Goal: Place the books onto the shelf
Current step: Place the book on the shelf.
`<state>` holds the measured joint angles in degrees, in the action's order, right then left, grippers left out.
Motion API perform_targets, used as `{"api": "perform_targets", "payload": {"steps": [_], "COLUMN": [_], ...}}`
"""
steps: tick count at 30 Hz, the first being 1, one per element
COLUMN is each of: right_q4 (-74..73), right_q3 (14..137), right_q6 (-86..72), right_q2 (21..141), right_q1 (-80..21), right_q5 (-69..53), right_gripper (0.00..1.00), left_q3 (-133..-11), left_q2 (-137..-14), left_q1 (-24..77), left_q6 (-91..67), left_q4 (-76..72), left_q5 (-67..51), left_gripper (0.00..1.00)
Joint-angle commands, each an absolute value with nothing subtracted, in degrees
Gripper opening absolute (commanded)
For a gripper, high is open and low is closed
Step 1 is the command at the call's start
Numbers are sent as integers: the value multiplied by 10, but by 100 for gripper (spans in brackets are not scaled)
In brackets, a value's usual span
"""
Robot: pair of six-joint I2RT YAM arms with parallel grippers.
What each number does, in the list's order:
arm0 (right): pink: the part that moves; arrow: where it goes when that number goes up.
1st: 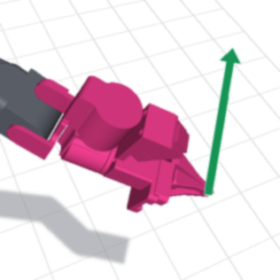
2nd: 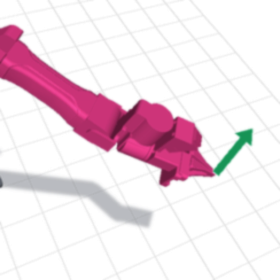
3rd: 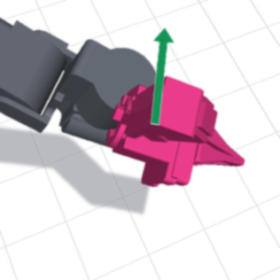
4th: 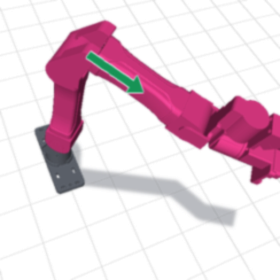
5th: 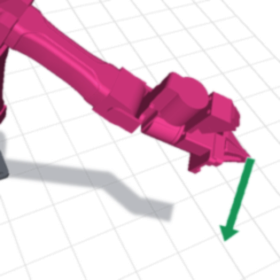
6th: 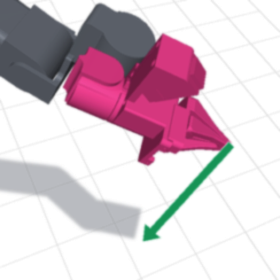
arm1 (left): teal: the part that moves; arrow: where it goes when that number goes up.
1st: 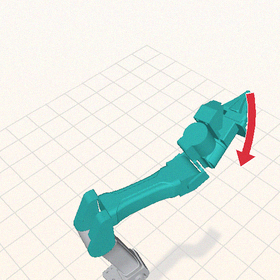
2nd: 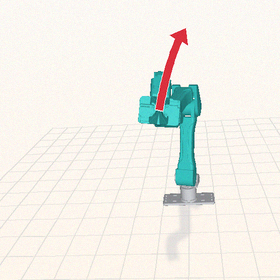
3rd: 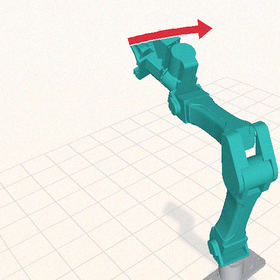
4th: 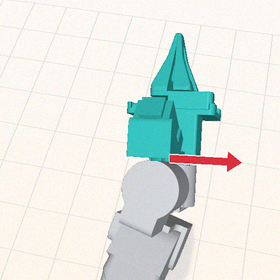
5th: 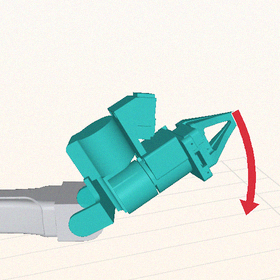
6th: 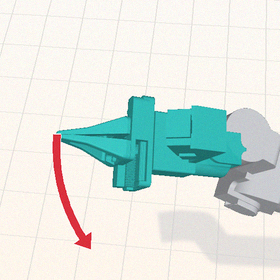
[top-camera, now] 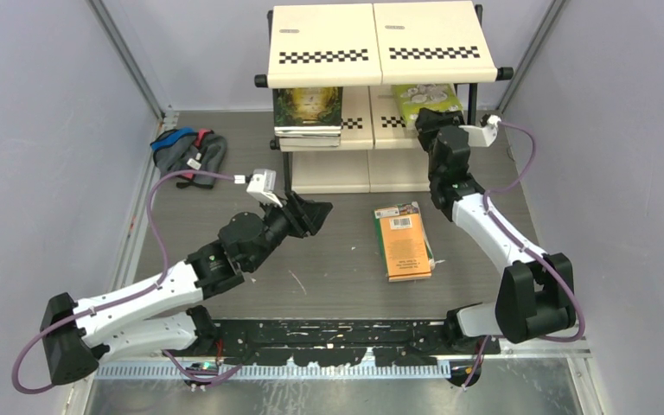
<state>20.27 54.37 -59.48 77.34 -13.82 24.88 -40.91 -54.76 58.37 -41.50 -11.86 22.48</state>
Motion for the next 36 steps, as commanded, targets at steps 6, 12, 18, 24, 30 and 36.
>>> {"api": "perform_targets", "payload": {"steps": [6,12,18,24,30,36], "right_q4": [179,121,88,51,32,22], "right_q3": [600,611,605,605,591,577], "right_q6": [-589,-589,-593,-596,-599,-599], "right_q2": [774,760,739,720,705,683], "right_q1": [-140,-140,-140,-140,-140,-141], "right_q5": [276,274,245,230,220,216], "right_gripper": [64,67,67,68,68,68], "left_q3": [-404,-405,-403,-401,-398,-398], "left_q2": [-514,-511,-506,-501,-500,-500], "left_q1": [581,581,581,581,581,581], "left_q6": [-406,-410,-415,-418,-423,-426], "left_q4": [-113,-109,-106,-103,-103,-103], "left_q5": [241,236,232,230,229,227], "left_gripper": [54,54,54,54,54,54]}}
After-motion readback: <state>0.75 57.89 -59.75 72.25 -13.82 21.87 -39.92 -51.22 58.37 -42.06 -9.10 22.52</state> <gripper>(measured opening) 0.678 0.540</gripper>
